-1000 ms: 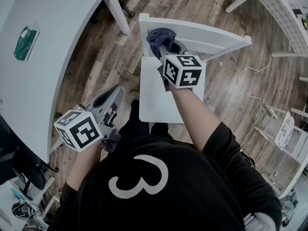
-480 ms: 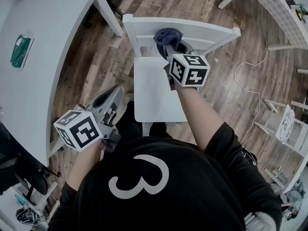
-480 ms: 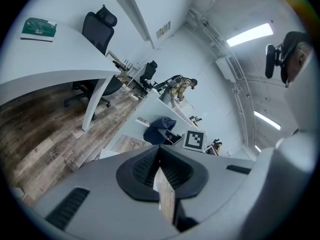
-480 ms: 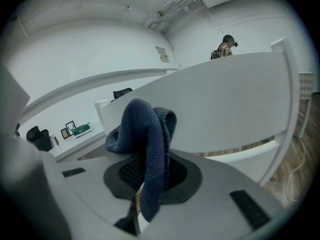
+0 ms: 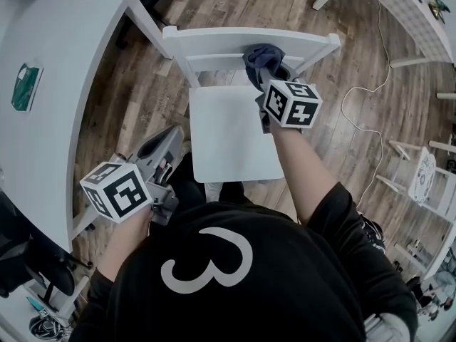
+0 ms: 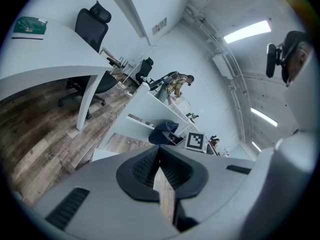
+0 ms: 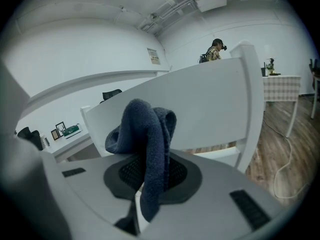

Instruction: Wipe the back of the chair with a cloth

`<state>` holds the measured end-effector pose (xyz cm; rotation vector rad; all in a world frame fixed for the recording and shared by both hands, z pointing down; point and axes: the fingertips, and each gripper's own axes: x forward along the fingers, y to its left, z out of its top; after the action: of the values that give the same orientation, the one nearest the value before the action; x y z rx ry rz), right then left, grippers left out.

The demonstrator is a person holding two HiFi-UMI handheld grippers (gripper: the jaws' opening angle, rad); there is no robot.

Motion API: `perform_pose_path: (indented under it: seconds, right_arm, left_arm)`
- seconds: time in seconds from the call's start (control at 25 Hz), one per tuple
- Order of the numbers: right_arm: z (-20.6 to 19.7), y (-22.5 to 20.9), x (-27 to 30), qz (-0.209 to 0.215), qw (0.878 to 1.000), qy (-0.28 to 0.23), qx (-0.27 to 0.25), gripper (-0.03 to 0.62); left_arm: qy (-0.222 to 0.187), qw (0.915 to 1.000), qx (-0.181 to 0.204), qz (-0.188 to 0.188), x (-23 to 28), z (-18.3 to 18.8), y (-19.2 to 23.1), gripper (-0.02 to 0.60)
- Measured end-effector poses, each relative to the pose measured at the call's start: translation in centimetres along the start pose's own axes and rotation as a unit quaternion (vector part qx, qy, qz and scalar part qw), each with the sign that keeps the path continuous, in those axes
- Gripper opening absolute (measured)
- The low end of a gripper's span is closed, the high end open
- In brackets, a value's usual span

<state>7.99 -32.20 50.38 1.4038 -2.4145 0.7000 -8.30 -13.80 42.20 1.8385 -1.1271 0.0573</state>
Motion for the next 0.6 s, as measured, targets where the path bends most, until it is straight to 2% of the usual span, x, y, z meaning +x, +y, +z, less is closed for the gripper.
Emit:
perform_pose_path:
  seconds: [0.6]
  right_arm:
    - [0.6, -8.2, -3.3, -0.065, 0.998, -0.005, 0.018, 0.052]
  left_arm:
    - [0.014, 0.9996, 0.017, -0.018, 2.5, 0.3, -2.2, 0.014]
